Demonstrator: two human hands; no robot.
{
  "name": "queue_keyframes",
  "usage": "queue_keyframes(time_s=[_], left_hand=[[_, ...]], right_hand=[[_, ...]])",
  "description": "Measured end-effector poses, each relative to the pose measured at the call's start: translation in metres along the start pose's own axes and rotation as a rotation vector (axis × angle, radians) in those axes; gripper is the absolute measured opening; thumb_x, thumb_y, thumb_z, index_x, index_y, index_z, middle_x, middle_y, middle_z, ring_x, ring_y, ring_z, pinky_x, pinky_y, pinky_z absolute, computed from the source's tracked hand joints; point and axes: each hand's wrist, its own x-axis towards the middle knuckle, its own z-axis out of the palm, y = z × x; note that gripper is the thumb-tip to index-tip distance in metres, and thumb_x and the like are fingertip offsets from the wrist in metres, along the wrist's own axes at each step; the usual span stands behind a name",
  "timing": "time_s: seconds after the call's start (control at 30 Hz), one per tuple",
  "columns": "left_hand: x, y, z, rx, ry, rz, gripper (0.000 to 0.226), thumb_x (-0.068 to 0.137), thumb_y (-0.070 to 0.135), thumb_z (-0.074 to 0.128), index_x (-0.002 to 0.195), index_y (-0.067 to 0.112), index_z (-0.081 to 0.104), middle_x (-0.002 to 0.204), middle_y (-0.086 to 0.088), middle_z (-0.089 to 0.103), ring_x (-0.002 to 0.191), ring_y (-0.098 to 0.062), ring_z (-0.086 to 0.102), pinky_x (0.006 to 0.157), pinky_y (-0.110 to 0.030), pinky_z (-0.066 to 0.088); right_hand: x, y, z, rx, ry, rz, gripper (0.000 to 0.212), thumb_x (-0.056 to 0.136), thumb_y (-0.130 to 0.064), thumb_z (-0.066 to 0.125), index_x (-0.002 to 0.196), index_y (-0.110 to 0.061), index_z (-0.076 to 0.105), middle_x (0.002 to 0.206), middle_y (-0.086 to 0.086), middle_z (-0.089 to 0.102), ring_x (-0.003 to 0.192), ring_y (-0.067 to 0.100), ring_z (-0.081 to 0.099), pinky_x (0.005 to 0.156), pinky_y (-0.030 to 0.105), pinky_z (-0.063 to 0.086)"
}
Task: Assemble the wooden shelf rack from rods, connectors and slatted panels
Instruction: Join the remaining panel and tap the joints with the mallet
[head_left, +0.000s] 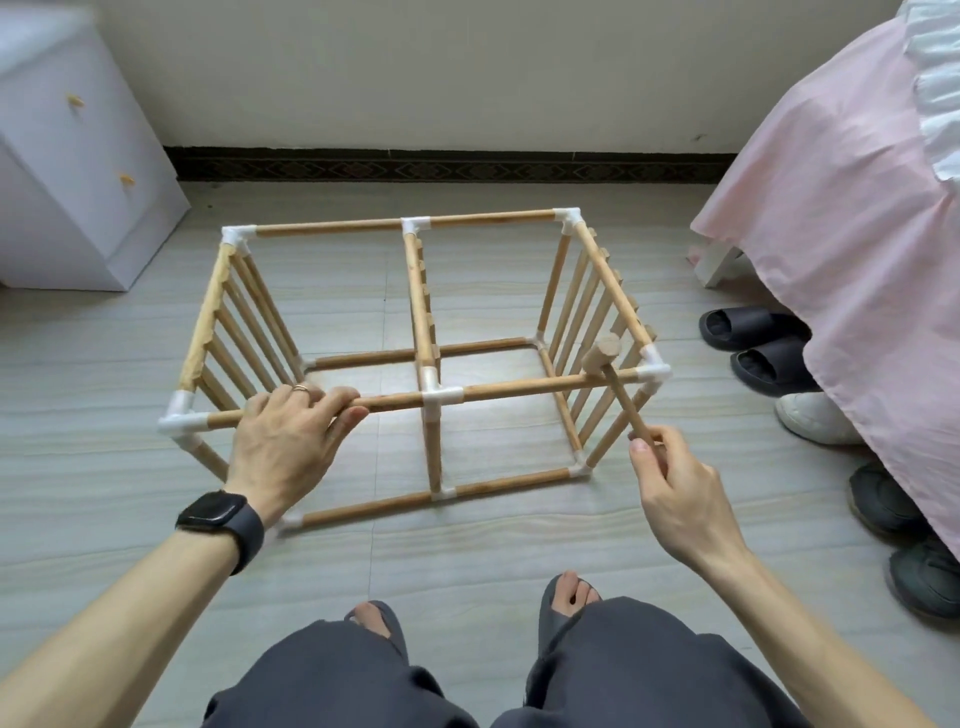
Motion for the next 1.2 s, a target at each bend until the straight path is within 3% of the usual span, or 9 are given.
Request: queue_keyframes(time_s=[0.1, 0.2, 0.33, 0.43, 0.73, 0.87, 0.97, 1.1, 1.2], left_hand=[[0.004, 0.004, -0.002, 0.01, -0.012, -0.037, 0.05, 0.101, 0.061, 0.026, 0.107, 0.028, 0.063, 0.075, 0.002, 0.055, 0.067, -0.02, 0.052, 0.065, -0.036, 0.04], [0.022, 0.027, -0.001, -0.007, -0.051, -0.053, 0.052, 0.098, 0.066, 0.017, 0.105, 0.033, 0.058, 0.073, 0.008, 0.05, 0.066, -0.017, 0.05, 0.065, -0.035, 0.038], [0.043, 0.06, 0.004, -0.007, -0.009, -0.081, 0.053, 0.1, 0.063, 0.014, 0.101, 0.031, 0.056, 0.072, 0.006, 0.05, 0.064, -0.02, 0.048, 0.066, -0.035, 0.033], [0.05, 0.069, 0.008, 0.007, 0.016, -0.082, 0.05, 0.101, 0.06, 0.015, 0.103, 0.029, 0.055, 0.074, 0.002, 0.054, 0.063, -0.022, 0.044, 0.067, -0.036, 0.032], [0.051, 0.071, 0.008, 0.039, 0.0, -0.088, 0.048, 0.103, 0.06, 0.017, 0.108, 0.027, 0.051, 0.08, 0.0, 0.052, 0.069, -0.023, 0.04, 0.069, -0.037, 0.028], [0.051, 0.07, 0.007, 0.033, -0.018, -0.09, 0.046, 0.104, 0.06, 0.016, 0.109, 0.028, 0.049, 0.077, 0.002, 0.041, 0.068, -0.022, 0.04, 0.069, -0.036, 0.03], [0.051, 0.07, 0.006, 0.035, -0.027, -0.092, 0.047, 0.104, 0.06, 0.014, 0.111, 0.028, 0.048, 0.078, 0.002, 0.042, 0.069, -0.022, 0.042, 0.069, -0.037, 0.03], [0.051, 0.07, 0.006, 0.02, -0.041, -0.089, 0.047, 0.103, 0.061, 0.013, 0.109, 0.028, 0.046, 0.078, 0.003, 0.043, 0.07, -0.021, 0.042, 0.069, -0.036, 0.031], [0.052, 0.069, 0.006, 0.022, -0.047, -0.092, 0.048, 0.102, 0.061, 0.012, 0.109, 0.029, 0.046, 0.078, 0.003, 0.043, 0.07, -0.021, 0.042, 0.069, -0.036, 0.031]], right_hand=[[0.003, -0.013, 0.017, 0.07, -0.052, -0.091, 0.016, 0.107, -0.03, 0.043, 0.104, -0.036, 0.057, 0.062, -0.009, 0.057, 0.05, 0.01, 0.051, 0.047, 0.022, 0.035], [0.005, -0.029, 0.03, 0.08, -0.141, -0.207, 0.014, 0.106, -0.031, 0.045, 0.109, -0.035, 0.057, 0.059, -0.017, 0.053, 0.048, 0.007, 0.048, 0.046, 0.014, 0.033], [0.011, -0.039, 0.04, -0.016, -0.134, -0.228, 0.018, 0.106, -0.033, 0.041, 0.099, -0.033, 0.057, 0.069, -0.027, 0.061, 0.059, 0.004, 0.057, 0.052, 0.016, 0.038], [0.019, -0.039, 0.039, -0.043, -0.11, -0.19, 0.023, 0.107, -0.031, 0.041, 0.09, -0.034, 0.056, 0.06, -0.01, 0.06, 0.062, 0.004, 0.059, 0.053, 0.016, 0.039], [0.038, -0.055, 0.028, -0.148, -0.199, -0.147, 0.028, 0.108, -0.033, 0.038, 0.086, -0.028, 0.056, 0.056, -0.002, 0.056, 0.055, 0.007, 0.055, 0.046, 0.022, 0.033], [0.048, -0.086, 0.012, 0.086, -0.013, -0.282, 0.028, 0.109, -0.036, 0.039, 0.091, -0.027, 0.058, 0.055, -0.001, 0.051, 0.04, 0.013, 0.042, 0.037, 0.035, 0.041], [0.039, -0.092, 0.015, 0.194, 0.168, -0.375, 0.025, 0.109, -0.039, 0.033, 0.096, -0.027, 0.05, 0.058, 0.006, 0.046, 0.038, 0.016, 0.04, 0.033, 0.031, 0.035], [0.031, -0.068, 0.03, -0.208, -0.285, -0.217, 0.025, 0.109, -0.035, 0.032, 0.089, -0.028, 0.044, 0.053, 0.002, 0.055, 0.039, 0.013, 0.046, 0.039, 0.034, 0.036], [0.032, -0.066, 0.029, 0.023, -0.047, -0.283, 0.03, 0.108, -0.045, 0.031, 0.091, -0.03, 0.05, 0.05, -0.002, 0.051, 0.038, 0.01, 0.045, 0.036, 0.022, 0.028]])
